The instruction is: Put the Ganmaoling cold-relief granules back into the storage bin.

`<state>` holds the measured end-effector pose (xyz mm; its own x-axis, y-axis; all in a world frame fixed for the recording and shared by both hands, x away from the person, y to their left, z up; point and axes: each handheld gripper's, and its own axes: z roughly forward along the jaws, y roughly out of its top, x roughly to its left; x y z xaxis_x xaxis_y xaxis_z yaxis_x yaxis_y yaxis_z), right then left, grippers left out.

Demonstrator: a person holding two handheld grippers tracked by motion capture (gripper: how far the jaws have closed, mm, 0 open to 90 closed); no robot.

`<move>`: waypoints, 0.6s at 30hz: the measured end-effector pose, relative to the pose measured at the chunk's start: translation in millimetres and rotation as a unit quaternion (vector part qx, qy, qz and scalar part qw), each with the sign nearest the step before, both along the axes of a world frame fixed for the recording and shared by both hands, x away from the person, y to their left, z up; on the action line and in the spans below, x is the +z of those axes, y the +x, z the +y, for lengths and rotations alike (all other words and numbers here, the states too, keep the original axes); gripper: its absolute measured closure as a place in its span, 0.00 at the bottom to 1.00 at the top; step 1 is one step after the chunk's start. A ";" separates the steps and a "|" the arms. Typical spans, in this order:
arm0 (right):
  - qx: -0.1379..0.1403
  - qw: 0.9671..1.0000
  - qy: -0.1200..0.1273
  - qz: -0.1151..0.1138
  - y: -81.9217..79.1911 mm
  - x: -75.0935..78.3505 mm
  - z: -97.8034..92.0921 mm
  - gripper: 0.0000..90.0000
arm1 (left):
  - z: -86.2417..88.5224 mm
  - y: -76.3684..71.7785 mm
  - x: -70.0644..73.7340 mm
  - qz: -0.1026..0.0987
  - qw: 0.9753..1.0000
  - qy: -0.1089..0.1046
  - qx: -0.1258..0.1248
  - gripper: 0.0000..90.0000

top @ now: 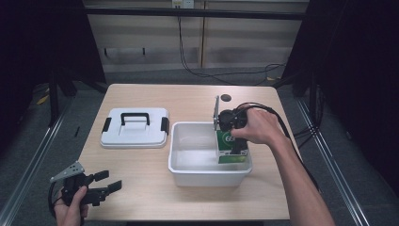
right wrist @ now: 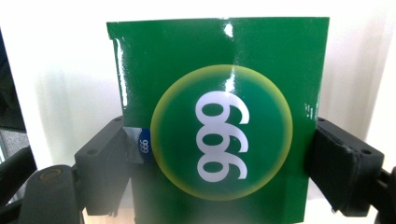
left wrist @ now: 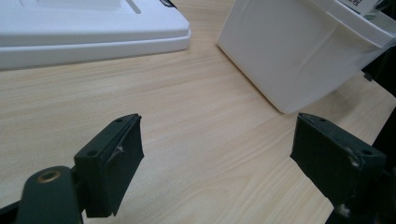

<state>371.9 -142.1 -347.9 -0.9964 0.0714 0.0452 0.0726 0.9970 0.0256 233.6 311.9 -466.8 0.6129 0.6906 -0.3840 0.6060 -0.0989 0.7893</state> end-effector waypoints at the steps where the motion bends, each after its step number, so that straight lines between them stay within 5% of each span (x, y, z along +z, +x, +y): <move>1: -0.002 1.000 0.002 -0.001 -0.3 -1.5 -0.4 0.17 | -0.2 0.1 -0.1 0.000 1.000 0.000 -0.001 0.18; 18: -0.012 1.000 -0.010 -0.001 -2.7 -28.5 1.6 0.17 | 0.6 -0.5 0.2 -0.002 1.000 0.000 -0.001 0.18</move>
<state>369.2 -140.5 -376.5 -0.9944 0.0971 0.0406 0.0974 0.9952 0.0061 233.2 312.5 -466.6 0.6157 0.6891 -0.3821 0.6029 -0.0997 0.7916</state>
